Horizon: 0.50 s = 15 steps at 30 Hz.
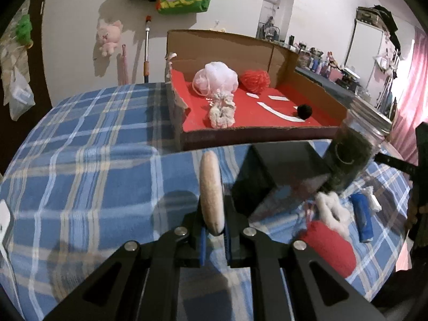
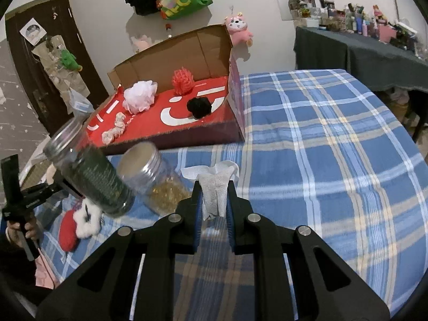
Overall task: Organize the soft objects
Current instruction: 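Carry the tissue and the makeup puff up and over the cardboard box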
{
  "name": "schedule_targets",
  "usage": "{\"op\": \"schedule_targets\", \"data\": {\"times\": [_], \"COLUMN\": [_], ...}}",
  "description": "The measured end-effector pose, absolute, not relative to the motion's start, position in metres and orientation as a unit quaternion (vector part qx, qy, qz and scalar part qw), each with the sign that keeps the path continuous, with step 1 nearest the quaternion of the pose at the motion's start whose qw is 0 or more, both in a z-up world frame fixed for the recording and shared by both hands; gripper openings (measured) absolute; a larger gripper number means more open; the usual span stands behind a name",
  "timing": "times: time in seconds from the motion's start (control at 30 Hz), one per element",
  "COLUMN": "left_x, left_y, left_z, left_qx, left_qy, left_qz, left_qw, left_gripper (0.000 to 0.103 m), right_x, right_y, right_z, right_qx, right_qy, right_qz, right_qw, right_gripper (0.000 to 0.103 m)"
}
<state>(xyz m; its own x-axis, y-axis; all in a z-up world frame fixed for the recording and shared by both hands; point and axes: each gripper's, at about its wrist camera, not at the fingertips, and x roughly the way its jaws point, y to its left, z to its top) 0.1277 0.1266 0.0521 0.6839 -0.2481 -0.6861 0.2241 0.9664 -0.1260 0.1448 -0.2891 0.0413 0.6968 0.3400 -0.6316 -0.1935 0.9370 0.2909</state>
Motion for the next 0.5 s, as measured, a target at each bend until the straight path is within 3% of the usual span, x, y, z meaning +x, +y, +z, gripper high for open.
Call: {"op": "schedule_targets", "data": {"times": [0.5], "left_x": [0.176], "left_y": [0.135], "left_z": [0.068], "left_qx": [0.016], "left_qy": [0.375], "left_qz": [-0.199], "left_qw": [0.905], "left_gripper": [0.010], "right_x": [0.192], "right_y": [-0.290], "right_z": [0.050], "right_qx": [0.124], "right_qy": [0.386], "right_qz": [0.228], "right_qw": [0.885], "right_gripper": [0.015]}}
